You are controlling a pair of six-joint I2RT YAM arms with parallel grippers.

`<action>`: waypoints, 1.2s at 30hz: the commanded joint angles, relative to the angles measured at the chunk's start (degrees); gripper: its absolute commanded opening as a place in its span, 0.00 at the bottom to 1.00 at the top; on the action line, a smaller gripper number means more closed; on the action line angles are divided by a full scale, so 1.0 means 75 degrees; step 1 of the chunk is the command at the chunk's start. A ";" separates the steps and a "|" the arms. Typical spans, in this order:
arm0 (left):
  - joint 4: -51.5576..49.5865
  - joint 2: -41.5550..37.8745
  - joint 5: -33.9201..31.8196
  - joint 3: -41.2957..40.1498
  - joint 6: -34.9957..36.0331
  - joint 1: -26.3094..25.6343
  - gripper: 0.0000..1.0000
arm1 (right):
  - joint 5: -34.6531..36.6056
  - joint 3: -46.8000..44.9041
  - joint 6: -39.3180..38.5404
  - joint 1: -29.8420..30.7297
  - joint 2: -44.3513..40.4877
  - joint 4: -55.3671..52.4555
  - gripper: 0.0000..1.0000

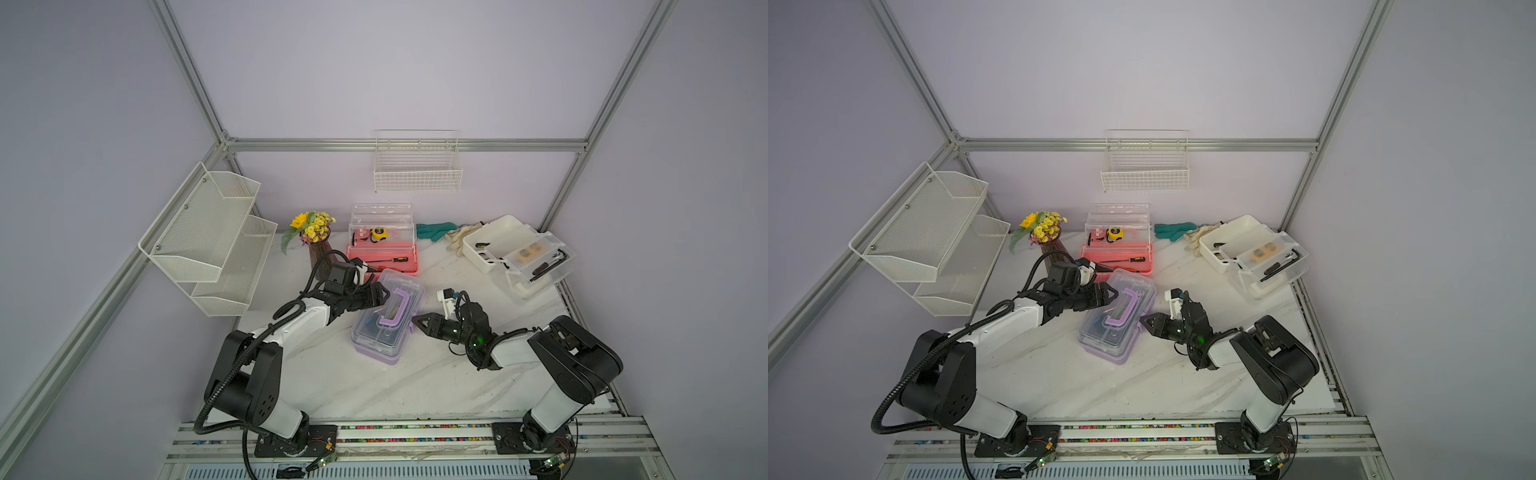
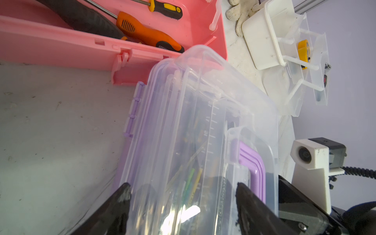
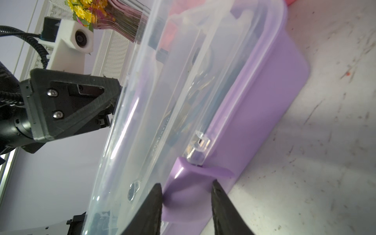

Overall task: Close toolboxes
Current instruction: Fasten the toolbox latch on the toolbox.

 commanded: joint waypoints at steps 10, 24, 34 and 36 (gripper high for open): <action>-0.0243 0.0160 0.0511 -0.0504 -0.0582 -0.0563 0.79 | -0.0219 -0.0045 0.0553 0.0406 0.0534 0.1222 0.42; -0.0779 -0.0083 -0.0028 -0.0236 -0.0373 -0.0538 0.88 | 0.1087 0.0357 -0.1085 0.0380 -0.1465 -0.2270 0.46; -0.2610 -0.0825 -0.0371 0.0041 0.0313 -0.0218 0.99 | 0.1846 0.1285 -0.1655 0.0115 -0.2062 -0.4321 0.56; -0.2824 -0.1123 -0.0338 -0.0061 0.0347 -0.0210 0.99 | 0.1851 0.1558 -0.1851 0.0118 -0.2093 -0.4740 0.56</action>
